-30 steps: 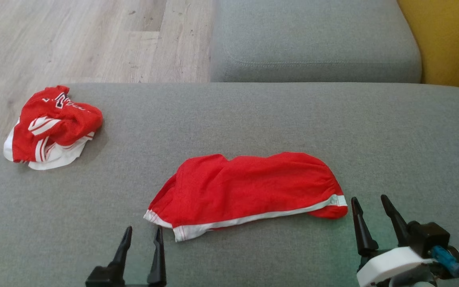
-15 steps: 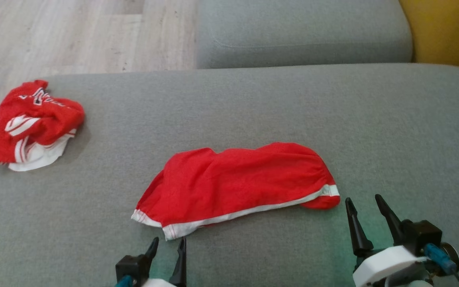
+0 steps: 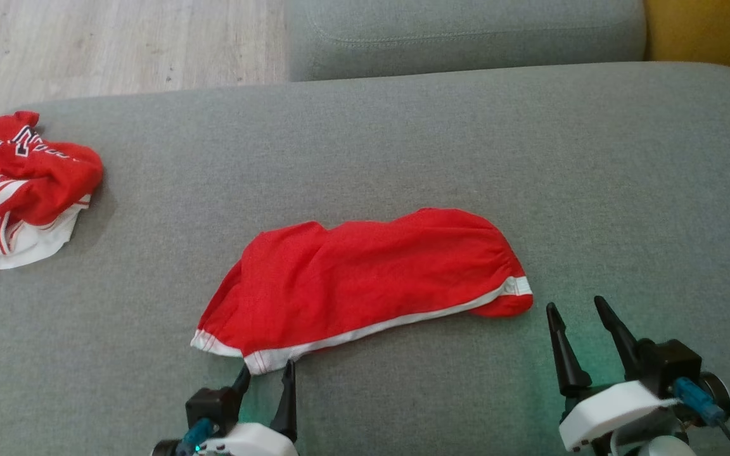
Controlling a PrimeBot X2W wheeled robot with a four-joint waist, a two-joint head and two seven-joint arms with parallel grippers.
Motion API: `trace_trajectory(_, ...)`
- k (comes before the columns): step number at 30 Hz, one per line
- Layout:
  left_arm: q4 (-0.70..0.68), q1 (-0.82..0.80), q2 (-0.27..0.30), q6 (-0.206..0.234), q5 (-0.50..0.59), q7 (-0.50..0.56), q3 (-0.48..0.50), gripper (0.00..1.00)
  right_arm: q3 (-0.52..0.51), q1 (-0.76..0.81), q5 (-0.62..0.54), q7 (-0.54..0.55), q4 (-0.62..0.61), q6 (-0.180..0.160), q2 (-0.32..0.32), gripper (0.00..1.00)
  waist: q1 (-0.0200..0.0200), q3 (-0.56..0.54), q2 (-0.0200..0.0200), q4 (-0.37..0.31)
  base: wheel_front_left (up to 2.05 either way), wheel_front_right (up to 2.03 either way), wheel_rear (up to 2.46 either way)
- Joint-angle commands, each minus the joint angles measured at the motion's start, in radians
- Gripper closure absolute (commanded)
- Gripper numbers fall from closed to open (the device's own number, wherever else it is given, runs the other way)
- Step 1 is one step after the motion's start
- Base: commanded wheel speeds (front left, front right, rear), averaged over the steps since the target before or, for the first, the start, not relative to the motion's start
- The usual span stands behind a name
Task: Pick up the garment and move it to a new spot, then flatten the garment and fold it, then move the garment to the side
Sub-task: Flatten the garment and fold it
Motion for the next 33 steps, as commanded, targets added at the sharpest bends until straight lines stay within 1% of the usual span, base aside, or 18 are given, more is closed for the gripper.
trace_trajectory(1, -0.017, -0.051, -0.001, -0.011, -0.004, -0.017, 0.033, 0.00, 0.027, -0.054, -0.007, 0.000, -0.037, 0.008, -0.006, 0.00, -0.0001, 0.004, 0.0000, -0.001, 0.00, 0.00, 0.00)
trace_trajectory(6, -0.025, -0.070, -0.010, -0.026, 0.005, -0.036, 0.023, 0.00, 0.022, -0.058, -0.010, 0.000, -0.040, 0.008, -0.006, 0.00, -0.0001, 0.017, 0.0000, 0.000, 0.00, 0.00, 0.00)
trace_trajectory(7, -0.030, -0.070, -0.012, -0.028, 0.006, -0.039, 0.021, 0.05, 0.020, -0.060, -0.010, 0.000, -0.039, 0.008, -0.006, 0.00, -0.0001, 0.020, 0.0000, 0.001, 0.00, 0.00, 0.00)
trace_trajectory(9, -0.038, -0.070, -0.013, -0.034, 0.007, -0.042, 0.017, 0.29, 0.015, -0.064, -0.011, -0.001, -0.035, 0.008, -0.006, 0.00, -0.0001, 0.025, 0.0000, 0.004, 0.00, 0.00, 0.00)
trace_trajectory(10, -0.041, -0.070, -0.013, -0.036, 0.008, -0.044, 0.017, 0.46, 0.014, -0.068, -0.013, 0.001, -0.031, 0.008, -0.006, 0.00, -0.0001, 0.027, 0.0000, 0.006, 0.00, 0.00, 0.00)
trace_trajectory(11, -0.043, -0.071, -0.014, -0.038, 0.007, -0.045, 0.016, 0.53, 0.014, -0.073, -0.013, 0.003, -0.027, 0.008, -0.006, 0.00, -0.0001, 0.028, 0.0000, 0.008, 0.00, 0.00, 0.00)
trace_trajectory(12, -0.043, -0.071, -0.014, -0.038, 0.007, -0.045, 0.016, 0.53, 0.014, -0.073, -0.013, 0.003, -0.027, 0.008, -0.006, 0.00, -0.0001, 0.028, 0.0000, 0.008, 0.00, 0.00, 0.00)
trace_trajectory(14, -0.040, -0.073, -0.014, -0.039, 0.006, -0.046, 0.016, 0.60, 0.020, -0.087, -0.017, 0.008, -0.014, 0.008, -0.006, 0.00, -0.0001, 0.031, 0.0000, 0.011, 0.00, 0.00, 0.00)
trace_trajectory(20, 0.012, -0.096, -0.019, -0.040, -0.009, -0.048, 0.027, 0.54, 0.047, -0.153, -0.030, 0.023, 0.044, 0.008, -0.006, 0.00, -0.0001, 0.044, 0.0000, 0.014, 0.00, 0.00, 0.00)
trace_trajectory(23, 0.040, -0.113, -0.024, -0.044, -0.012, -0.052, 0.032, 0.58, 0.052, -0.185, -0.037, 0.024, 0.071, 0.008, -0.006, 0.00, -0.0001, 0.052, 0.0000, 0.014, 0.00, 0.00, 0.00)
trace_trajectory(24, 0.046, -0.118, -0.026, -0.045, -0.013, -0.053, 0.033, 0.71, 0.053, -0.194, -0.041, 0.026, 0.081, 0.008, -0.006, 0.00, -0.0001, 0.055, 0.0000, 0.015, 0.00, 0.00, 0.00)
trace_trajectory(25, 0.052, -0.123, -0.027, -0.047, -0.013, -0.055, 0.034, 0.78, 0.055, -0.203, -0.045, 0.031, 0.093, 0.008, -0.006, 0.00, -0.0001, 0.058, 0.0000, 0.015, 0.00, 0.00, 0.00)
trace_trajectory(26, 0.056, -0.127, -0.029, -0.048, -0.013, -0.056, 0.035, 0.91, 0.058, -0.210, -0.048, 0.040, 0.107, 0.008, -0.006, 0.00, -0.0001, 0.061, 0.0000, 0.016, 0.00, 0.00, 0.00)
trace_trajectory(27, 0.058, -0.132, -0.031, -0.052, -0.011, -0.059, 0.038, 1.00, 0.066, -0.227, -0.053, 0.058, 0.135, 0.008, -0.006, 0.00, -0.0001, 0.067, 0.0000, 0.018, 0.00, 0.00, 0.00)
trace_trajectory(33, 0.011, -0.126, -0.023, -0.046, 0.010, -0.064, 0.064, 1.00, 0.110, -0.290, -0.018, 0.134, 0.232, 0.008, -0.037, 0.00, -0.0001, 0.079, 0.0000, 0.032, 0.00, 0.00, 0.00)
